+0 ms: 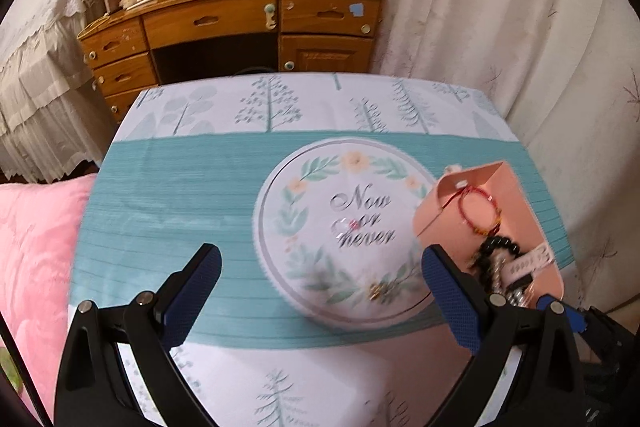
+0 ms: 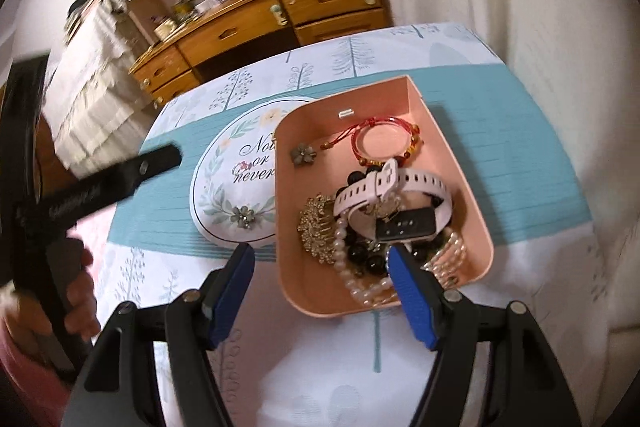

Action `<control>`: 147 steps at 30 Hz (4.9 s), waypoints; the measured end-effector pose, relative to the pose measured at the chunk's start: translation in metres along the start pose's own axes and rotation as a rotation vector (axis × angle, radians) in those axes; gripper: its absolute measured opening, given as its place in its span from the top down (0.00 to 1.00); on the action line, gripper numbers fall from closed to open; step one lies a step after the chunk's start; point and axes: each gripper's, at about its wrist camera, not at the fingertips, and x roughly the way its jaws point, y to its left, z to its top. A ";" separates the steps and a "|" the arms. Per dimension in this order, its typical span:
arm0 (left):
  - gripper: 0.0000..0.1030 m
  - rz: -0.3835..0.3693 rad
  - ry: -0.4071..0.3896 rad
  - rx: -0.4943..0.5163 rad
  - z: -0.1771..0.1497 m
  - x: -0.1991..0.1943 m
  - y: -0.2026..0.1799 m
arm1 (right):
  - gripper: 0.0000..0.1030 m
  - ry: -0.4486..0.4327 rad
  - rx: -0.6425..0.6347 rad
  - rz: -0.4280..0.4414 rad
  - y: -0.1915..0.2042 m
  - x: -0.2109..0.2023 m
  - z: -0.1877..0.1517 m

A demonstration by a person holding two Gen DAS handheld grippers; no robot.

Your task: Organize jewelry

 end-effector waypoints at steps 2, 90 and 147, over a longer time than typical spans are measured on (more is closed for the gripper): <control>0.03 0.004 0.017 -0.005 -0.006 -0.001 0.009 | 0.38 -0.002 0.025 -0.002 0.003 0.000 -0.003; 0.85 -0.047 0.003 0.089 -0.025 0.052 0.087 | 0.82 0.012 -0.288 -0.135 0.119 0.128 0.060; 0.06 -0.094 -0.024 0.094 -0.069 -0.024 -0.085 | 0.75 0.011 -0.103 -0.043 -0.051 -0.031 -0.016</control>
